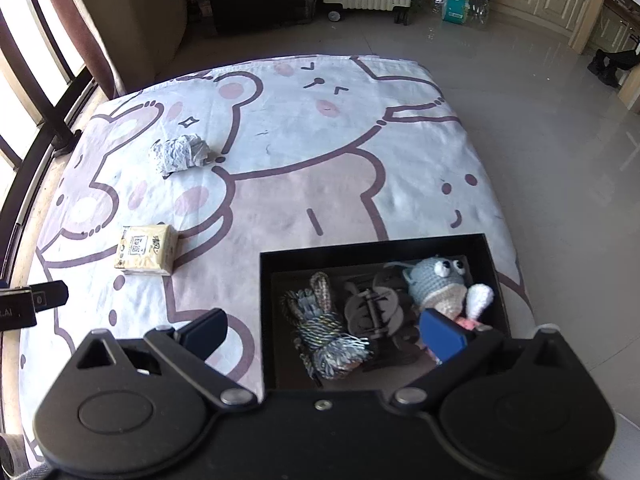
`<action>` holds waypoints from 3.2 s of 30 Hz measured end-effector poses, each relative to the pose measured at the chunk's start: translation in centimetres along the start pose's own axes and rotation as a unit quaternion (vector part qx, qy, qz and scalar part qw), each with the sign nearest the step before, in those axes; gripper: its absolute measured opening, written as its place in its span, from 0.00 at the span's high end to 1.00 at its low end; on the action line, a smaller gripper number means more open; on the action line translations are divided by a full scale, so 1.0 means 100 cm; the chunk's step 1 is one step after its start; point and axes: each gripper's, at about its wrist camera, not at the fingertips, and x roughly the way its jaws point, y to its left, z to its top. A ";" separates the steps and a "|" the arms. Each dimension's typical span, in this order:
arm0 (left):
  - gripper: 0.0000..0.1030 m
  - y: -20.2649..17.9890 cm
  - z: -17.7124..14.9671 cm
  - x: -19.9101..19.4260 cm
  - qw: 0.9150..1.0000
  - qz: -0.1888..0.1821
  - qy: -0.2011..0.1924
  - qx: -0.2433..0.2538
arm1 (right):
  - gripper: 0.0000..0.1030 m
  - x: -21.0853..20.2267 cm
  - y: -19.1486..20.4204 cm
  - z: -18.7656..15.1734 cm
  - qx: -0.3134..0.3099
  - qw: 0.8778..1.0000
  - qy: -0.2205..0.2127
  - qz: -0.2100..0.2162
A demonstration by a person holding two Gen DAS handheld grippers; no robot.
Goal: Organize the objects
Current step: 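Move the left tool toward the yellow tissue pack while the right tool approaches the crumpled white cloth, then close the left tool on the tissue pack while the right tool closes on the white cloth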
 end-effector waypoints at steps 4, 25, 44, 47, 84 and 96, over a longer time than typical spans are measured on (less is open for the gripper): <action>0.00 0.012 0.001 0.006 1.000 -0.002 -0.001 -0.009 | 0.00 0.006 0.016 0.003 -0.018 1.000 -0.004 0.012; 0.00 0.019 0.003 0.033 0.999 -0.028 -0.038 -0.024 | 0.00 0.018 0.051 0.023 -0.018 0.996 -0.065 0.062; 0.00 -0.023 0.021 0.084 0.998 -0.053 -0.032 0.026 | 0.00 0.024 0.042 0.071 0.022 0.990 -0.091 0.106; 0.00 -0.023 0.025 0.094 0.998 -0.054 -0.013 0.010 | 0.00 0.034 0.050 0.081 0.007 0.992 -0.090 0.093; 0.28 0.000 0.029 0.137 0.997 -0.069 0.040 -0.003 | 0.00 0.166 0.125 0.150 -0.004 0.995 -0.030 0.091; 0.26 0.019 0.025 0.138 0.996 -0.073 0.052 0.019 | 0.00 0.195 0.163 0.153 -0.013 0.998 -0.021 0.066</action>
